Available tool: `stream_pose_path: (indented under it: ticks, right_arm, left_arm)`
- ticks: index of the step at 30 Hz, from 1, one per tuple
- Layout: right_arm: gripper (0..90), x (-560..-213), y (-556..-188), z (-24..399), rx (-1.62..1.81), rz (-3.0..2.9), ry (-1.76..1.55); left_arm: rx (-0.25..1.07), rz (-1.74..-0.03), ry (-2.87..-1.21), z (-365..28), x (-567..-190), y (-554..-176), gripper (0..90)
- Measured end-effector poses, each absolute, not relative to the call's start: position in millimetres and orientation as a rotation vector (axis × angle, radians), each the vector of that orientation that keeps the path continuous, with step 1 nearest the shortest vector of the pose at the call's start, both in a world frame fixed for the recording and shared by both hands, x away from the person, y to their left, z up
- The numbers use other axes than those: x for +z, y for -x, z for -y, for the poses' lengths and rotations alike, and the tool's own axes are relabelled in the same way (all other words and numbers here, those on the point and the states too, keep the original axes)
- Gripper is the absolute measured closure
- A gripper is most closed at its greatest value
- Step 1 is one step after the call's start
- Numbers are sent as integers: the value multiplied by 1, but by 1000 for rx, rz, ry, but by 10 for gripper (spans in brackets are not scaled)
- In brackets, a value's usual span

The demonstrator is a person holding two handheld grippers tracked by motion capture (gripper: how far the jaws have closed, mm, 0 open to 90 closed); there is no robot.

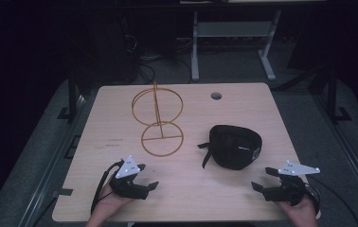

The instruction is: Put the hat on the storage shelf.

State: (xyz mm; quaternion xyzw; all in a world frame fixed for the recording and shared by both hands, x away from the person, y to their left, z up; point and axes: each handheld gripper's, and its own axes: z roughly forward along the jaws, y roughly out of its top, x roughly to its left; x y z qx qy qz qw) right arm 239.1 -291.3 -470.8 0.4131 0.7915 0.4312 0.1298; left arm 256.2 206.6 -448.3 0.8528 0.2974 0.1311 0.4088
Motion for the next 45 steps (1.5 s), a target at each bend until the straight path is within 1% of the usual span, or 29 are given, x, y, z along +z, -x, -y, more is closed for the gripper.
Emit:
stream_pose_path:
  ticks: [9, 11, 19, 21, 23, 24, 25, 26, 27, 28, 29, 30, 35, 37, 39, 45]
  right_arm:
    - [147, -471, -237, 295, 1284, -2287, -1208]
    - [147, -469, -237, 295, 1292, -2280, -1215]
    - [146, -470, -237, 293, 1306, -2287, -1208]
    - [146, -470, -237, 295, 1316, -2287, -1212]
    - [146, -470, -238, 295, 1316, -2292, -1210]
    - [147, -470, -238, 295, 1316, -2297, -1204]
    - [147, -470, -238, 296, 1315, -2300, -1200]
    - [146, -471, -238, 296, 1312, -2302, -1198]
    - [146, -470, -238, 296, 1311, -2305, -1202]
    - [147, -470, -238, 296, 1317, -2302, -1204]
    - [147, -470, -238, 296, 1317, -2302, -1204]
    - [146, -470, -238, 296, 1321, -2306, -1198]
    - [146, -470, -238, 295, 1323, -2310, -1186]
    - [146, -470, -237, 295, 1326, -2307, -1185]
    - [145, -470, -238, 296, 1338, -2312, -1188]
    - [144, -470, -238, 298, 1357, -2301, -1205]
  left_arm:
    - [301, -727, -2158, -196, -449, -257, 184]
    - [301, -689, -2160, -190, -444, -254, 188]
    - [268, -637, -2160, -170, -427, -258, 194]
    - [244, -607, -2164, -156, -418, -262, 194]
    - [240, -588, -2174, -152, -415, -264, 193]
    - [219, -575, -2169, -142, -408, -268, 193]
    - [219, -575, -2169, -142, -408, -268, 193]
    - [205, -554, -2175, -132, -401, -271, 193]
    - [205, -554, -2175, -132, -401, -271, 193]
    - [186, -527, -2174, -123, -393, -273, 194]
    - [186, -527, -2174, -123, -393, -273, 193]
    - [171, -497, -2180, -113, -383, -275, 194]
    - [166, -417, -2200, -88, -362, -279, 194]
    - [163, -406, -2204, -84, -359, -280, 193]
    - [119, -388, -2204, -76, -356, -284, 192]
    - [124, -354, -2233, -55, -351, -294, 193]
